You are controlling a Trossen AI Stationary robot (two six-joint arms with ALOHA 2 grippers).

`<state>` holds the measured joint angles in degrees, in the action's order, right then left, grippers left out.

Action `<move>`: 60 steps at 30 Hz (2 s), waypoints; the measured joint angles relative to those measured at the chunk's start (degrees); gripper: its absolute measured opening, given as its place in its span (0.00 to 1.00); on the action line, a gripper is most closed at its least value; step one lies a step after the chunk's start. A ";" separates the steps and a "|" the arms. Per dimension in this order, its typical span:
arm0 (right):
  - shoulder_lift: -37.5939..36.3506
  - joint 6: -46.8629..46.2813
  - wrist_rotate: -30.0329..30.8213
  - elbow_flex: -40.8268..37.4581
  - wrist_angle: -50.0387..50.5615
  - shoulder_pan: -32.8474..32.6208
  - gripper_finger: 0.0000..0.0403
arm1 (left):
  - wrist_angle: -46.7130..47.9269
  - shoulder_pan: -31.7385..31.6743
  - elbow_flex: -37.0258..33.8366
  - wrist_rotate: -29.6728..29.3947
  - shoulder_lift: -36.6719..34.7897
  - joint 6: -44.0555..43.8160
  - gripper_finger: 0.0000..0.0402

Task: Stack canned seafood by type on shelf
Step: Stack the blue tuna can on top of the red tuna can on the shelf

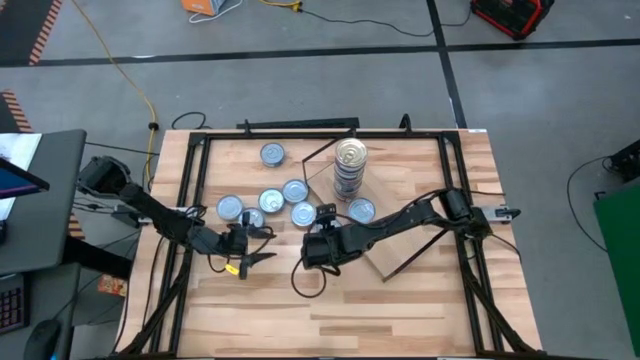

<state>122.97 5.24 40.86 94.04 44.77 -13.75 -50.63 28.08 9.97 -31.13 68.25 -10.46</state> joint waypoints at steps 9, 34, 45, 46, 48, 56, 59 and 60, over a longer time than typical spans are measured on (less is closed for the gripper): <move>0.23 2.81 -4.71 -0.09 -2.42 -0.94 0.75 | -2.83 0.08 0.01 4.96 -0.02 -1.77 0.56; 1.06 11.96 -12.23 -0.02 -11.25 -3.83 0.75 | -7.08 1.53 0.03 7.93 -0.02 -3.39 0.56; 0.85 8.67 3.35 -0.04 0.52 -2.38 0.75 | -6.58 1.53 0.03 6.67 -0.02 -3.37 0.56; 0.96 7.36 4.74 -0.06 1.56 -2.02 0.75 | -6.38 1.53 0.03 6.66 -0.02 -3.39 0.56; 1.00 4.12 8.99 -0.13 2.59 -1.84 0.75 | -5.82 1.53 0.03 6.66 -0.02 -3.58 0.56; 1.35 4.39 5.47 -0.38 5.98 -0.27 0.75 | -5.34 1.53 0.03 6.38 -0.02 -3.74 0.56; 1.52 3.83 0.97 -0.90 5.29 0.13 0.75 | -5.34 1.53 0.03 6.42 -0.02 -3.74 0.56; 1.47 3.95 -0.30 -0.97 4.54 0.04 0.75 | -5.31 1.53 0.03 6.42 -0.02 -3.74 0.56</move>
<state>124.44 9.20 40.56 93.07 49.30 -13.72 -55.94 29.61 10.00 -24.71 68.23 -14.20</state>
